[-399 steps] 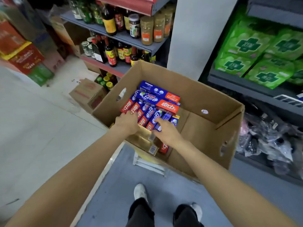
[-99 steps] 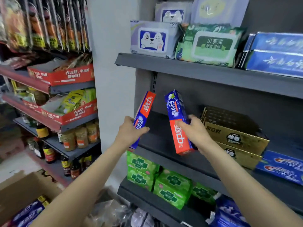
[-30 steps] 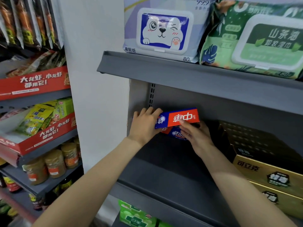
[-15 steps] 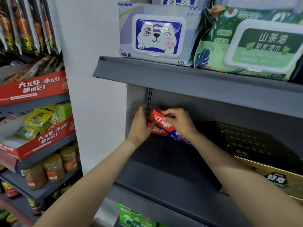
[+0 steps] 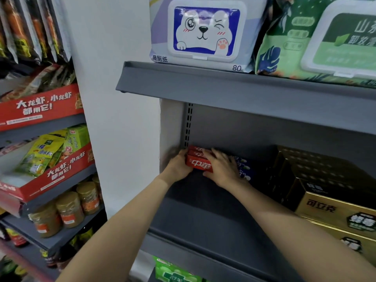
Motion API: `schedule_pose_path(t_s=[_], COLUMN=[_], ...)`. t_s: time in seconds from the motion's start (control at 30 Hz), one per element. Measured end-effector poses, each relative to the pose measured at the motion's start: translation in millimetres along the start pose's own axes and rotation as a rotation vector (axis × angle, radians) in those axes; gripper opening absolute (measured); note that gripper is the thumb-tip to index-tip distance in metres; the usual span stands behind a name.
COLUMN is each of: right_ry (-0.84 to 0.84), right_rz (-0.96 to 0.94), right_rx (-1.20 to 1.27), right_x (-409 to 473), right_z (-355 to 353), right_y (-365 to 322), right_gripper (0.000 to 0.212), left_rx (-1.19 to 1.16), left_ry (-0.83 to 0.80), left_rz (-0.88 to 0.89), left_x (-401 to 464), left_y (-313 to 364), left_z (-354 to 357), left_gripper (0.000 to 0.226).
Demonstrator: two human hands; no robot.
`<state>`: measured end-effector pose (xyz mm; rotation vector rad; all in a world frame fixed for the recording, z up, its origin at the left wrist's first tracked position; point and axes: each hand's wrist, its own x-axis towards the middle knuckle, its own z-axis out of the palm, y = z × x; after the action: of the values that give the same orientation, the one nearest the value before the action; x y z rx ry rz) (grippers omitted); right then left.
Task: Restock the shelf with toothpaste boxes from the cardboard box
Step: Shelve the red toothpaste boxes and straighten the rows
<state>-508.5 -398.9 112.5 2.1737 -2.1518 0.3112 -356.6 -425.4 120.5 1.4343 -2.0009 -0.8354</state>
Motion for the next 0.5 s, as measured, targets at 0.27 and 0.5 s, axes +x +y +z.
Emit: schedule_pose_path(t_s=[0.27,0.5], right_ry=[0.090,0.030], right_rz=[0.008,0.011], right_rx=[0.033,0.059], right_x=[-2,-14], right_z=[8,-8], right_y=[11,2], right_gripper=[0.059,0.057], left_rx=[0.032,0.229], left_ry=[0.055,0.160], left_rz=[0.079,0.123], left_x=[10,-12], left_y=[-1,0], left_z=[7,9], left_gripper=[0.055,0.043])
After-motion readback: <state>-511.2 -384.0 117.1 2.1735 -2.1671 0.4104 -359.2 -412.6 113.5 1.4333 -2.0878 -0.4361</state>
